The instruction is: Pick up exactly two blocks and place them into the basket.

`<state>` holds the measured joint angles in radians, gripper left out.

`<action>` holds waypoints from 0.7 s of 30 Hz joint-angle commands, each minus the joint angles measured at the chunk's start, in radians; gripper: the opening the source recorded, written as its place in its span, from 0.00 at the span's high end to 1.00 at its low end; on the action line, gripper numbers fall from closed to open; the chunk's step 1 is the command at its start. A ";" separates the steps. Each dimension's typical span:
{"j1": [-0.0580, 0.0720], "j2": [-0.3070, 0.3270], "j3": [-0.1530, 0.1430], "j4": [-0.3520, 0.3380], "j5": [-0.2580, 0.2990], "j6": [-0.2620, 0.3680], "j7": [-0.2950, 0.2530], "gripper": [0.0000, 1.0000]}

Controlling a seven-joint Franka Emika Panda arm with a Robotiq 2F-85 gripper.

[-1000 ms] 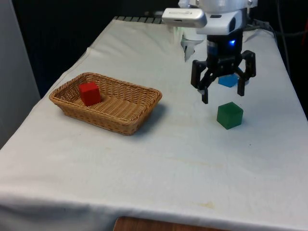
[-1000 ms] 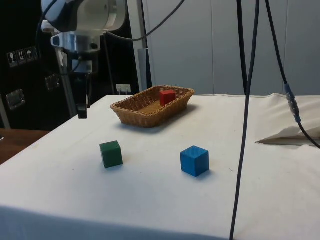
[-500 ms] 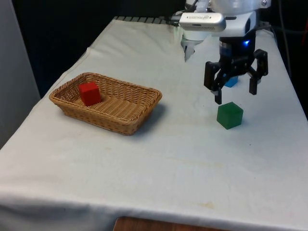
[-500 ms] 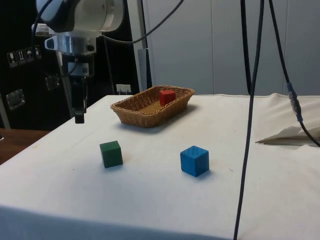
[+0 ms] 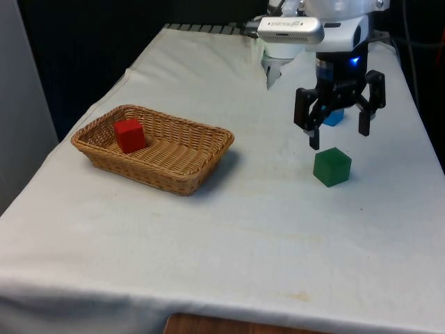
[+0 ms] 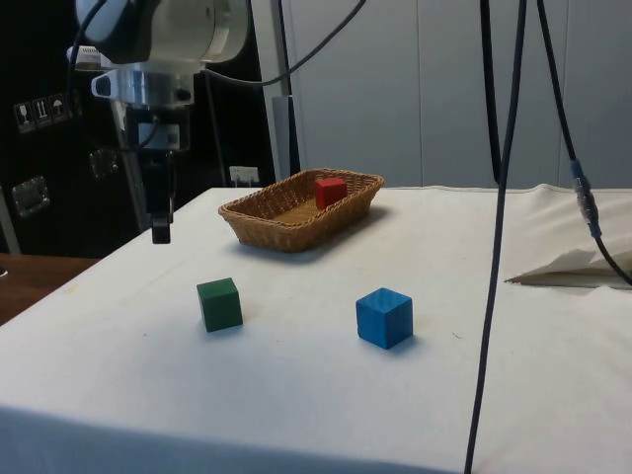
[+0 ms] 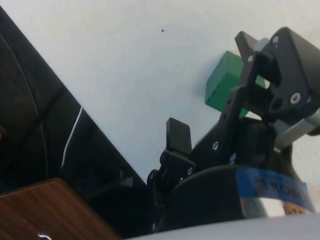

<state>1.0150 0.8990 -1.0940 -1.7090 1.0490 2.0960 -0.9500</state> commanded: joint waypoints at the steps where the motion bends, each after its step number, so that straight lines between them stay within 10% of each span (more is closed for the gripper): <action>1: 0.045 -0.022 -0.017 -0.060 0.001 0.033 -0.015 0.00; 2: 0.046 -0.022 -0.017 -0.062 0.001 0.035 -0.016 0.00; 3: 0.001 0.000 0.000 -0.002 0.000 0.004 -0.001 0.00; 4: 0.047 -0.023 -0.018 -0.066 0.000 0.037 -0.017 0.00; 11: 0.049 -0.020 -0.015 -0.079 -0.017 0.044 -0.018 0.00; 12: 0.003 0.000 0.002 -0.015 -0.020 0.010 -0.004 0.00; 13: 0.048 -0.019 -0.009 -0.083 -0.016 0.052 -0.019 0.00; 18: 0.038 -0.024 0.036 -0.102 -0.005 0.111 -0.024 0.00; 19: 0.003 -0.002 0.046 -0.051 -0.022 0.080 -0.004 0.00; 20: 0.037 -0.026 0.044 -0.106 -0.004 0.123 -0.024 0.00; 21: 0.036 -0.028 0.052 -0.109 -0.003 0.134 -0.024 0.00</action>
<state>1.0180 0.8920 -1.0330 -1.7710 1.0280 2.2010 -0.9540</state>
